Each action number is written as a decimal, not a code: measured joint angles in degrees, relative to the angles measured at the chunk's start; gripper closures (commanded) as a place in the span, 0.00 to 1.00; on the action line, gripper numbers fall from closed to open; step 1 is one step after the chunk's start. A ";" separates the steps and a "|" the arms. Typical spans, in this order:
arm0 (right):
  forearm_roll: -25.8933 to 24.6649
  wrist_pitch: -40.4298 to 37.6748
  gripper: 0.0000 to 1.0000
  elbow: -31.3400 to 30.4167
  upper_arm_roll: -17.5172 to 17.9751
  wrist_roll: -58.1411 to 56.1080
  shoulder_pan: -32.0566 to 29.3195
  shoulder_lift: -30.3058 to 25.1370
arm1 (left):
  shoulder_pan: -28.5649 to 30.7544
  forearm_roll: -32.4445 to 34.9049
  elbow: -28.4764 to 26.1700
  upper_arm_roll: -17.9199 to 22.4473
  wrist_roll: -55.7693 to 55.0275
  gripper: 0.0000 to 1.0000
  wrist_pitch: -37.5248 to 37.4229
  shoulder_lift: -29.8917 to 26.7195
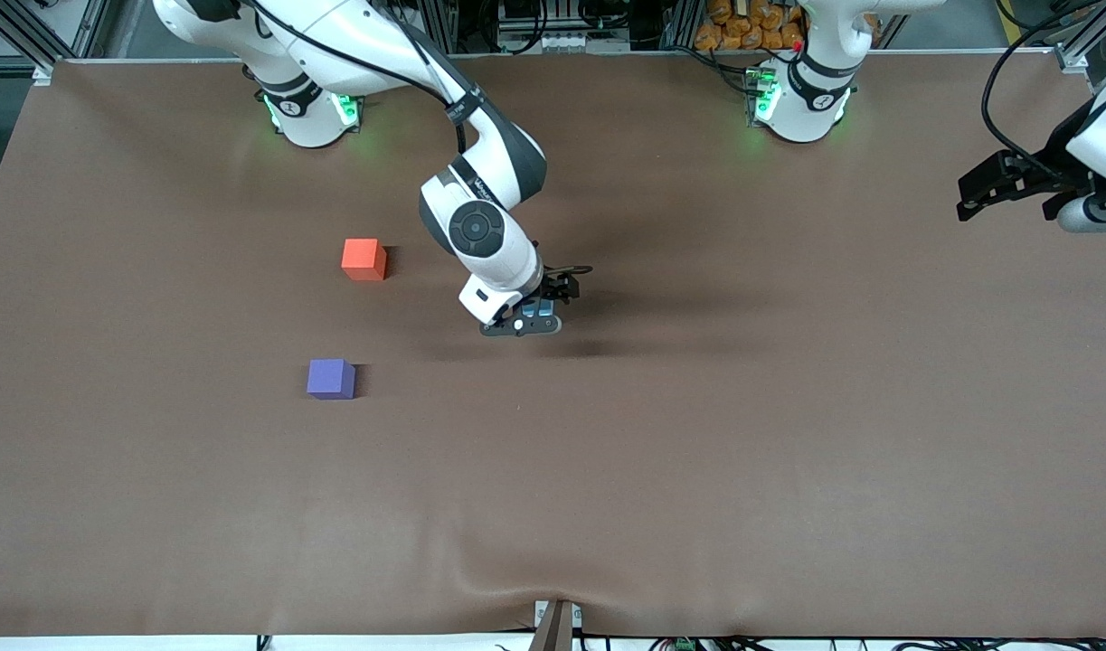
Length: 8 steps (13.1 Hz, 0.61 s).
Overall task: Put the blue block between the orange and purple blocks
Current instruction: 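Close the right gripper on the light-blue block and lift it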
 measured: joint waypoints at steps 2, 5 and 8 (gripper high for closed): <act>0.00 0.00 0.00 -0.71 -0.09 1.94 0.03 0.05 | -0.01 -0.12 -0.04 -0.12 0.00 0.00 -0.12 0.03; -0.37 -0.14 0.00 -1.50 -0.18 3.64 0.09 0.08 | -0.03 -0.15 -0.05 -0.14 0.00 0.00 -0.33 0.05; -1.26 0.10 0.16 -2.47 -0.22 5.07 0.51 0.27 | 0.02 -0.15 0.07 -0.01 0.30 0.00 -0.34 0.07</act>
